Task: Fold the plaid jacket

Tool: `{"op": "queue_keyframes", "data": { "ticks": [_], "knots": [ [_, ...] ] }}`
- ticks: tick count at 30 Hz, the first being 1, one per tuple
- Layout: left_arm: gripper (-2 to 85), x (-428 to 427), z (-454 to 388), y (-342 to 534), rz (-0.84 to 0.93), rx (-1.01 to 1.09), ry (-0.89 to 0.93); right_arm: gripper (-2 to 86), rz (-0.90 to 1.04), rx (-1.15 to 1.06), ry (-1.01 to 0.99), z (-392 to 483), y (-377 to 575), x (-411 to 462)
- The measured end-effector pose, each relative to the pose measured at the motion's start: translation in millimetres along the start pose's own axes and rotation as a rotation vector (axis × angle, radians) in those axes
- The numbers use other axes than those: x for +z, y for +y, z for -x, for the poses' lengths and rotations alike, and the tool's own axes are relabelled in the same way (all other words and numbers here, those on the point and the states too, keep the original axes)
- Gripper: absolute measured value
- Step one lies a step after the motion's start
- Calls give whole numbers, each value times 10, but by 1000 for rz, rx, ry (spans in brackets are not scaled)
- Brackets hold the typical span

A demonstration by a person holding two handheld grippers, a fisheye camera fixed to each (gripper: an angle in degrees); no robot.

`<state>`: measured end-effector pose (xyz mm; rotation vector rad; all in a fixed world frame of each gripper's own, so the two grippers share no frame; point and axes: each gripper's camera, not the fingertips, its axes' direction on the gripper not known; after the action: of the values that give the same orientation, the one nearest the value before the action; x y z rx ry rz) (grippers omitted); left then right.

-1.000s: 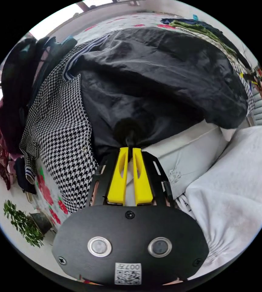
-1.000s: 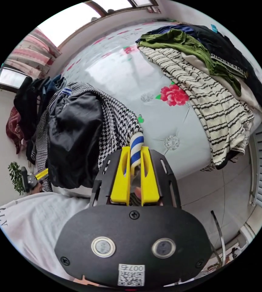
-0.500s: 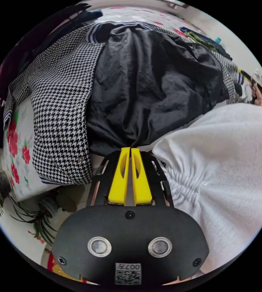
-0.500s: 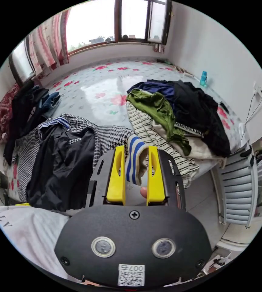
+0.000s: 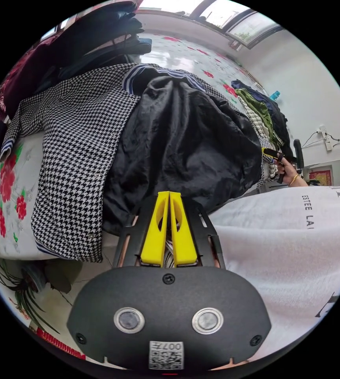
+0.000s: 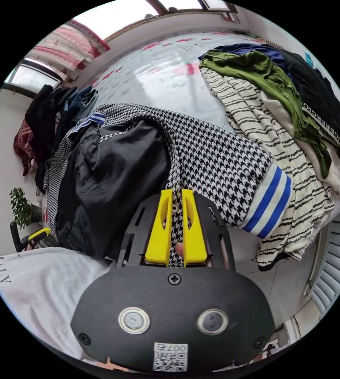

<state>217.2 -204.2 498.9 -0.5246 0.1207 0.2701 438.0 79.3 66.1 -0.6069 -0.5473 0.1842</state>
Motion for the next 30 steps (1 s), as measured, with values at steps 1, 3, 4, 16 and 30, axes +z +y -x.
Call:
{"op": "queue_keyframes", "data": {
  "ticks": [1, 3, 4, 16, 30],
  "knots": [
    [-9, 12, -38, -40, 1, 11, 0, 28, 13, -44, -6, 80, -2, 17],
    [-9, 17, -80, -86, -1, 27, -3, 19, 0, -129, -54, 245, 22, -55],
    [-9, 16, -89, -110, 1, 32, -1, 14, -29, -180, -117, 379, 45, -177],
    [-9, -336, 530, -501, -184, -169, 107, 50, 230, -966, -828, 3653, 624, 358],
    [48, -300, 1106, -1647, -182, -121, 108, 119, 104, -196, 172, -149, -519, 1219]
  ]
}}
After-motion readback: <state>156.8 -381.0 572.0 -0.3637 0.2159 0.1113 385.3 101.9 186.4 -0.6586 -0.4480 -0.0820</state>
